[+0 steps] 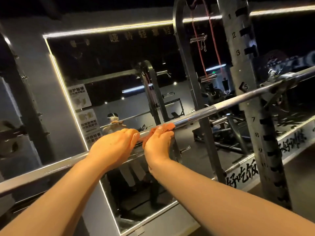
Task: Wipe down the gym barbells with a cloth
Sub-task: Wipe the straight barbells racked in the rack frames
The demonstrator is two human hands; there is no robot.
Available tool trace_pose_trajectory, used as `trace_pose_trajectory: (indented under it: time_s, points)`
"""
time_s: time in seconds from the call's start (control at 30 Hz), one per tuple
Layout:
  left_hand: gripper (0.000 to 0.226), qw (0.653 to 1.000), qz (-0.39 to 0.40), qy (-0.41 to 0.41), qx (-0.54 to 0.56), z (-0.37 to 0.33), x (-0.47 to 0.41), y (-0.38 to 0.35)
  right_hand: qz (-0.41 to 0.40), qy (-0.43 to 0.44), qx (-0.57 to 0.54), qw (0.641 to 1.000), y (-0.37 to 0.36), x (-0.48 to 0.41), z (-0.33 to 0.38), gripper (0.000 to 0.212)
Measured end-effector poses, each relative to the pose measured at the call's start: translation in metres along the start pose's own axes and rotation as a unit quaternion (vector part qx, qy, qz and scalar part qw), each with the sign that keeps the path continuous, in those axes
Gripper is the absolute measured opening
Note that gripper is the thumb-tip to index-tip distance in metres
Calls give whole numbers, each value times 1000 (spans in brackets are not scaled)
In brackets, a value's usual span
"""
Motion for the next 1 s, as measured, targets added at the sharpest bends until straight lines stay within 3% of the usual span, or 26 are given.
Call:
trace_pose_trajectory:
  time_s: [0.1, 0.23, 0.33, 0.37, 0.47, 0.57, 0.63, 0.7, 0.77, 0.83, 0.9, 1.0]
  points:
    - [43, 1000, 2, 7, 18, -1, 1, 1, -84, -60, -135, 985, 20, -44, 16, 50]
    - [40, 1000, 20, 14, 10, 0, -3, -4, -145, -7, -120, 982, 35, -81, 24, 57]
    - [32, 1000, 25, 9, 3, -6, -11, -9, -58, 128, -42, 989, 29, -55, 29, 56]
    - [33, 1000, 23, 9, 3, -9, -13, -10, -30, 132, -35, 990, 24, -47, 22, 57]
    - [39, 1000, 24, 8, -1, -16, -22, -14, -10, -5, -47, 999, 17, -38, -2, 56]
    - [44, 1000, 25, 10, -5, -19, -27, -13, -16, -18, -47, 999, 22, -47, 6, 41]
    - [47, 1000, 23, 9, -11, -21, -28, -12, -65, 0, -104, 992, 33, -67, 18, 30]
    - [44, 999, 30, 4, -19, -24, -29, -13, -128, 13, -176, 976, 46, -94, 35, 34]
    - [45, 999, 29, 2, -24, -26, -30, -13, -206, 49, -128, 969, 64, -122, 57, 47]
    - [48, 999, 29, 5, -24, -27, -31, -12, -260, 92, -82, 958, 84, -144, 78, 41]
    - [45, 999, 36, 6, -29, -27, -31, -13, -266, 113, -71, 955, 97, -154, 89, 33]
    - [49, 999, 39, 0, -26, -30, -33, -12, -211, 127, -115, 962, 89, -135, 83, 33]
Point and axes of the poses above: each hand's wrist, its own x-axis away from the middle knuckle, its own y-axis out of the back of the hand, z = x × y, the point moved 7 cm from there along -x, towards the middle knuckle, and after that the axes turned 8 degrees about -z, right-handed, at the moved point
